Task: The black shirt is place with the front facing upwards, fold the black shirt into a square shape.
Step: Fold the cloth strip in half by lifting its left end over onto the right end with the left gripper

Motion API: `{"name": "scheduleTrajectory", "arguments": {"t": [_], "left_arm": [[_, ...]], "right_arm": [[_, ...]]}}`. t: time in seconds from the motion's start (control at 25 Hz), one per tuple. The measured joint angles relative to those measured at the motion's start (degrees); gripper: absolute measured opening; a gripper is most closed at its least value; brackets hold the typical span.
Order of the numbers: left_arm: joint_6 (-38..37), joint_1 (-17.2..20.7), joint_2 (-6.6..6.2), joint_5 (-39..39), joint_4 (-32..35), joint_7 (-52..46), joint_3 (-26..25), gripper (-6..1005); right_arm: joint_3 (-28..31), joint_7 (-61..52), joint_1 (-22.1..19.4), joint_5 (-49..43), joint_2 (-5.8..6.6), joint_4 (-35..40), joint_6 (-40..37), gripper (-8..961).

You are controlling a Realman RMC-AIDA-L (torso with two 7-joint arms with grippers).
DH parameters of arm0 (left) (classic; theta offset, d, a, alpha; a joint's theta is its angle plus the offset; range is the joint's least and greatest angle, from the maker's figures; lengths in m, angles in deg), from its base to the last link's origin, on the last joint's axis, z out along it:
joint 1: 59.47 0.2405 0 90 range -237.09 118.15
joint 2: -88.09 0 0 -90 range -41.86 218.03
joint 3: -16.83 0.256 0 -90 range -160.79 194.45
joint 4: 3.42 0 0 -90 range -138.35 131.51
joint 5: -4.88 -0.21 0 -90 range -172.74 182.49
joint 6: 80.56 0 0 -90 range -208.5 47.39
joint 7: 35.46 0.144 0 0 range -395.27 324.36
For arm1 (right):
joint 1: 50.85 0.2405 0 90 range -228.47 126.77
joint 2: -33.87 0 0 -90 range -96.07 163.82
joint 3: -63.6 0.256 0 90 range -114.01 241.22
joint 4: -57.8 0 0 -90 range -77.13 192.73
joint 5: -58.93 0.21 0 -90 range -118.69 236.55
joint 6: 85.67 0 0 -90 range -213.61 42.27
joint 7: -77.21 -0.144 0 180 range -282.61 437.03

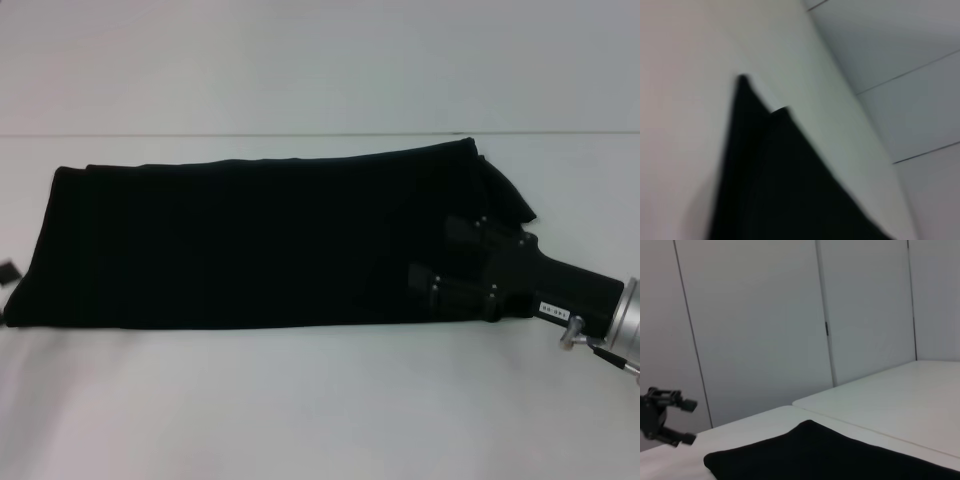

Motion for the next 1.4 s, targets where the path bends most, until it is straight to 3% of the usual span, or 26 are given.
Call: {"name": "scheduleTrajectory", "arguments": {"t": [0.32, 0.52, 1.4], "left_arm": [[4.69, -0.78, 0.78, -5.92, 0.14, -6.93, 0.28, 906], [7.92, -2.21, 0.44, -7.44, -1.67, -9.29, 0.47, 906], [16.14, -5.76, 0.66, -7.97, -4.58, -11.14, 1.72, 905]], "right_arm": [[0.12, 0.18, -0.63, 0.04, -0.01, -0.71, 1.29, 946], [-0.11, 0.20, -0.74, 0.05, -0.01, -0.87, 1.96, 946], [-0.36, 0.21, -0.53, 0.04, -0.08, -2.04, 2.04, 946]]}}
